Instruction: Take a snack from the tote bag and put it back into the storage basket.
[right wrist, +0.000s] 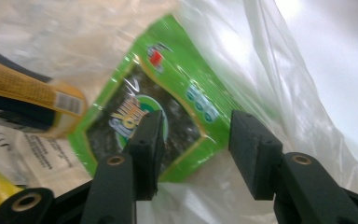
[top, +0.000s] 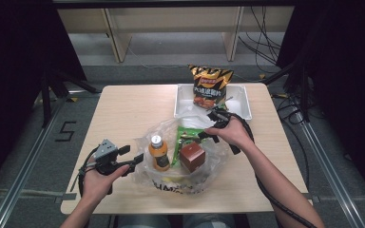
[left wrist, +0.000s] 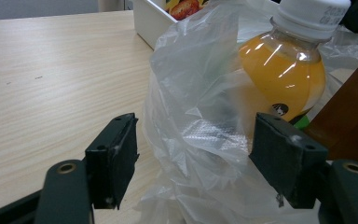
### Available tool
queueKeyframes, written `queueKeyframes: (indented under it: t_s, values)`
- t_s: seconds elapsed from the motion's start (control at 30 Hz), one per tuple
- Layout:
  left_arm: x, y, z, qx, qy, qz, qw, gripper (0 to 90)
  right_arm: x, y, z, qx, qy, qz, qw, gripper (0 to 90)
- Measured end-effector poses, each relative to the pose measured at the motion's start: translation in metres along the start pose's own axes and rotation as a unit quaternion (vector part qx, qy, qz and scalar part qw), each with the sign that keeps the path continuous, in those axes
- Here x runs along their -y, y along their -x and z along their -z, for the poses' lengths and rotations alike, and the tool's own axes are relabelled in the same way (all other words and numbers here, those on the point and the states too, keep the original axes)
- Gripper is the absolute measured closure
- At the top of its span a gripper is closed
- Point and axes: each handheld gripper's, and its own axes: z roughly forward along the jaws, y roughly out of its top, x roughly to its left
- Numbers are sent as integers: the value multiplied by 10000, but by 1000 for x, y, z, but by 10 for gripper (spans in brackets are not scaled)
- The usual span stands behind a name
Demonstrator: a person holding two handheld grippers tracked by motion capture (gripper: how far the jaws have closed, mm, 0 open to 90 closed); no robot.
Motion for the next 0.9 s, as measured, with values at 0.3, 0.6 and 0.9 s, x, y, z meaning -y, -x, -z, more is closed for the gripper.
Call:
queueKeyframes:
  t_s: [0.3,0.6,0.9]
  values:
    - [0,0,0,2,17,23,10000,307,8,4,-12,-68,-302,-350,9989,490]
    - [0,0,0,0,2,54,10000,306,8,5,-20,14,-423,-248,9988,449]
    - [0,0,-1,7,-9,53,10000,306,8,13,-35,26,-307,-393,9988,377]
